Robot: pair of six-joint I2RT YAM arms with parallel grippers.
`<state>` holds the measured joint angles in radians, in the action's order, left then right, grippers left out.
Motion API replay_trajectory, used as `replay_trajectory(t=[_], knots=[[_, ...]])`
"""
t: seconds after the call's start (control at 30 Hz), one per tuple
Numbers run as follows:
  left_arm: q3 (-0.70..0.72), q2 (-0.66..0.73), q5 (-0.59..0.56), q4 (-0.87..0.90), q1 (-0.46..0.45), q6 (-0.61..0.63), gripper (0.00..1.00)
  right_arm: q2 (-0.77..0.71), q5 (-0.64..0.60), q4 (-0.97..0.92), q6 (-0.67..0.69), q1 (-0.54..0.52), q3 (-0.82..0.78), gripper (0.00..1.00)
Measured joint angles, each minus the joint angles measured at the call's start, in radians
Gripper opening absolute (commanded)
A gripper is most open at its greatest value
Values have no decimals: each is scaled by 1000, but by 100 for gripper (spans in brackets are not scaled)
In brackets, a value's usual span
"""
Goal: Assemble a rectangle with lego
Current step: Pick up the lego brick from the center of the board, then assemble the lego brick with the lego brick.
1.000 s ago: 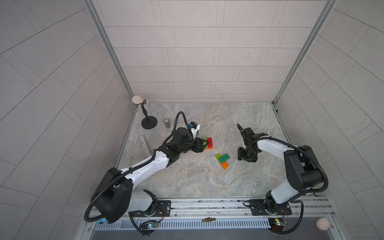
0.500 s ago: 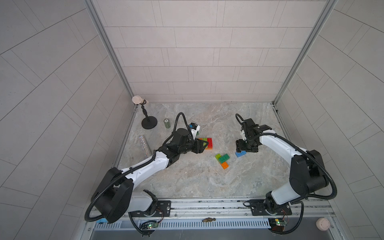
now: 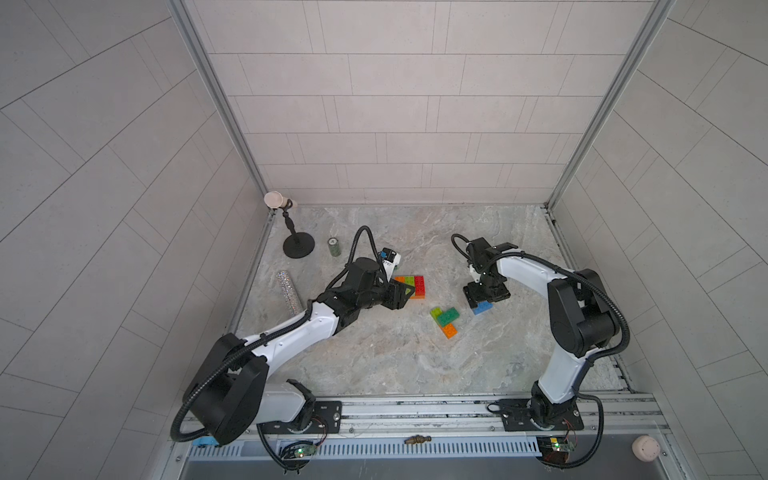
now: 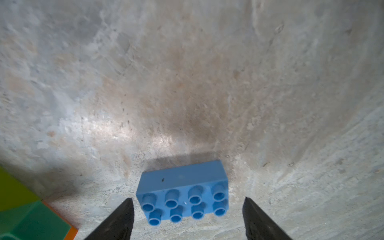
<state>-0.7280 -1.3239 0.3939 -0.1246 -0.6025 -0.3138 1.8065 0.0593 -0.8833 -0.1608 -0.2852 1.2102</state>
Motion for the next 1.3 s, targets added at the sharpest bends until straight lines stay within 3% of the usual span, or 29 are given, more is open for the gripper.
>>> replay_trajectory(t=[0.27,0.67,0.87,1.03,1.3], knots=[[-1,-2,0,6,0,8,66,32,19,4,15,5,1,73],[-3,-3,-27,38,0,30,66,-1,23,1,-6,5,0,51],[-6,63,-211,134,-27,153,69,-193,26,-19,-46,5,-33,42],[-5,104,-433,132,-179,285,72,-321,27,-47,-65,4,-86,36],[32,45,-594,0,-275,306,75,-363,30,-71,-80,-25,-134,30]])
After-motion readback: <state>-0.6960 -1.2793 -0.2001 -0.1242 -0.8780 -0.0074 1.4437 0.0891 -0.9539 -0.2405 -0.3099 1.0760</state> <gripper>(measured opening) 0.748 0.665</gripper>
